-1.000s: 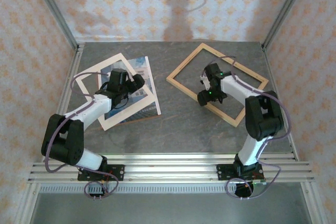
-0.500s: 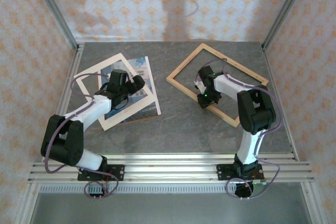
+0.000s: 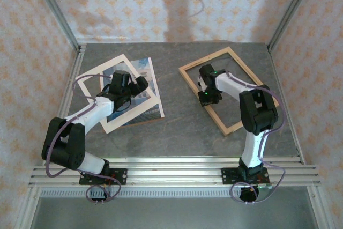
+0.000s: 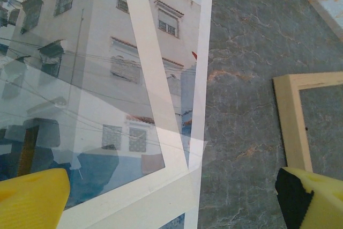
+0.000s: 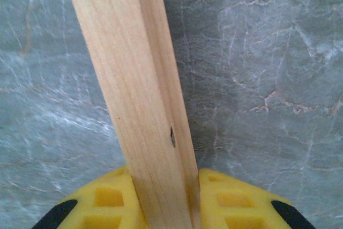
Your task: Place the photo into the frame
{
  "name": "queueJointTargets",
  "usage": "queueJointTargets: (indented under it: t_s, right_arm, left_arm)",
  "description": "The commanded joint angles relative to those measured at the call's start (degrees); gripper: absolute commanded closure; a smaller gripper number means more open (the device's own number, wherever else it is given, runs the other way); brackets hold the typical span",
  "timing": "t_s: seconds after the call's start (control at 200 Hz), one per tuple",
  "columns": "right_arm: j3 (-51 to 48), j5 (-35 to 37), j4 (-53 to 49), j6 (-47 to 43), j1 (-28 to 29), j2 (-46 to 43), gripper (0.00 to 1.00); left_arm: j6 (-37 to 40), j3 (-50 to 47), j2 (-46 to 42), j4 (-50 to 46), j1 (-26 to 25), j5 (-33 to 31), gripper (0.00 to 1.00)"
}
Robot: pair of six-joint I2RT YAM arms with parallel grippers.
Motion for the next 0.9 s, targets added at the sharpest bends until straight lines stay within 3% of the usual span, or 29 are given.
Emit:
queueJointTargets:
  t_s: [0.0, 0.14, 0.39, 0.676, 0.741, 0.891]
  right_arm:
    - [1.6, -2.1, -0.2, 13.0, 3.2, -0.8, 0.84]
    - [2.9, -0.6, 1.9, 20.2, 6.0, 0.7, 0.84]
    - [14.4, 3.3, -2.2, 33.7, 8.4, 7.5, 0.84]
    - [24.5, 3.1, -3.6, 37.6, 11.5, 14.9, 0.83]
    - [24.7, 4.2, -3.6, 38.4, 11.5, 14.8, 0.78]
    - [23.5, 8.8, -3.3, 37.9, 11.6, 11.0, 0.51]
  left_arm:
    - [-0.4, 2.1, -0.7, -2.6, -0.3, -1.1, 0.00]
    - [0.4, 3.1, -0.6, -3.7, -0.3, -1.5, 0.00]
    - [1.8, 4.3, -0.6, -7.0, -0.1, -2.4, 0.00]
    - [4.1, 3.6, -2.3, -12.2, 2.1, -3.5, 0.00]
    - [4.4, 2.9, -2.6, -13.1, 3.7, -2.8, 0.00]
    - [5.6, 2.5, -2.3, -13.6, 6.0, 0.3, 0.00]
